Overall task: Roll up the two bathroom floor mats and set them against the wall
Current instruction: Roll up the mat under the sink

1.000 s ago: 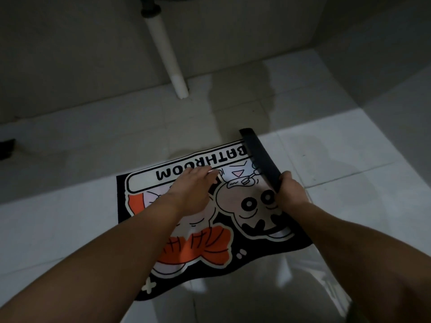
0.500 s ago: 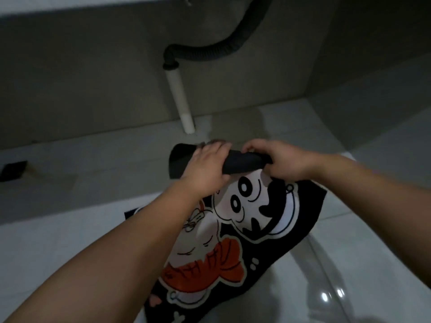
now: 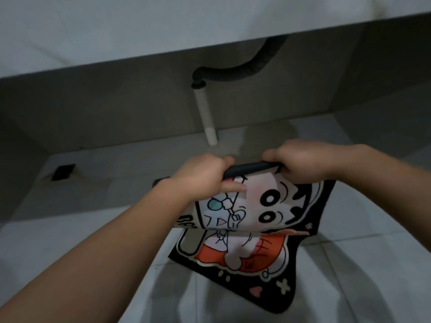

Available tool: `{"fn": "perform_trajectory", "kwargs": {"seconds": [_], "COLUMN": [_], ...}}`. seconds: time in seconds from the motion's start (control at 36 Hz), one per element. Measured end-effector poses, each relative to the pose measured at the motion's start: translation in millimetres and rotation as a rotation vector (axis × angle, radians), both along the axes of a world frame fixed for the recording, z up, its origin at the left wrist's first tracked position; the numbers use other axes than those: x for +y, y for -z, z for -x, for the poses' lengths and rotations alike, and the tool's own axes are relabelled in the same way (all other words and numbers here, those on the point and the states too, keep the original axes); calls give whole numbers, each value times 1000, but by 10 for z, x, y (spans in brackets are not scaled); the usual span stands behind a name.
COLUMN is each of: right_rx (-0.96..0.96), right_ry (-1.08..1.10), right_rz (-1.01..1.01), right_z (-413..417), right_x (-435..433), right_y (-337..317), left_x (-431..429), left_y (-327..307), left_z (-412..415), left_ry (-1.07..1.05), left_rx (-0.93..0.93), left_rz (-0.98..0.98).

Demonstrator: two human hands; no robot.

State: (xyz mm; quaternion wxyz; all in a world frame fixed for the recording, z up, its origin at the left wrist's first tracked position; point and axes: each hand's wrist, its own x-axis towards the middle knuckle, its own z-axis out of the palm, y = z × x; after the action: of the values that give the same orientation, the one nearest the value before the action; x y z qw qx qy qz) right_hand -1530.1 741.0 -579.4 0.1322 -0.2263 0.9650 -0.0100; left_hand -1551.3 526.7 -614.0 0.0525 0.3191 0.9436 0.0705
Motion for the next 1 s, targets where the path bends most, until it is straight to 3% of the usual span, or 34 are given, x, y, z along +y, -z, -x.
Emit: {"fn": "perform_trajectory", "kwargs": {"seconds": [0.25, 0.44, 0.67, 0.75, 1.0], "right_rx": [160, 242, 189, 268, 375], "right_ry": [-119, -239, -257, -305, -376], "right_rz": [-32, 21, -174, -237, -153], "right_z": [-56, -25, -61, -50, -98], "right_x": [5, 63, -7, 6, 62], "right_y": [288, 313, 334, 352, 366], "left_x": [-160, -200, -303, -300, -302], "left_y": [6, 146, 181, 202, 165], "left_z": [63, 49, 13, -1, -9], "left_ry": [53, 87, 99, 90, 178], "left_rx": [-255, -52, -113, -130, 34], "left_rz": [43, 41, 103, 68, 30]}}
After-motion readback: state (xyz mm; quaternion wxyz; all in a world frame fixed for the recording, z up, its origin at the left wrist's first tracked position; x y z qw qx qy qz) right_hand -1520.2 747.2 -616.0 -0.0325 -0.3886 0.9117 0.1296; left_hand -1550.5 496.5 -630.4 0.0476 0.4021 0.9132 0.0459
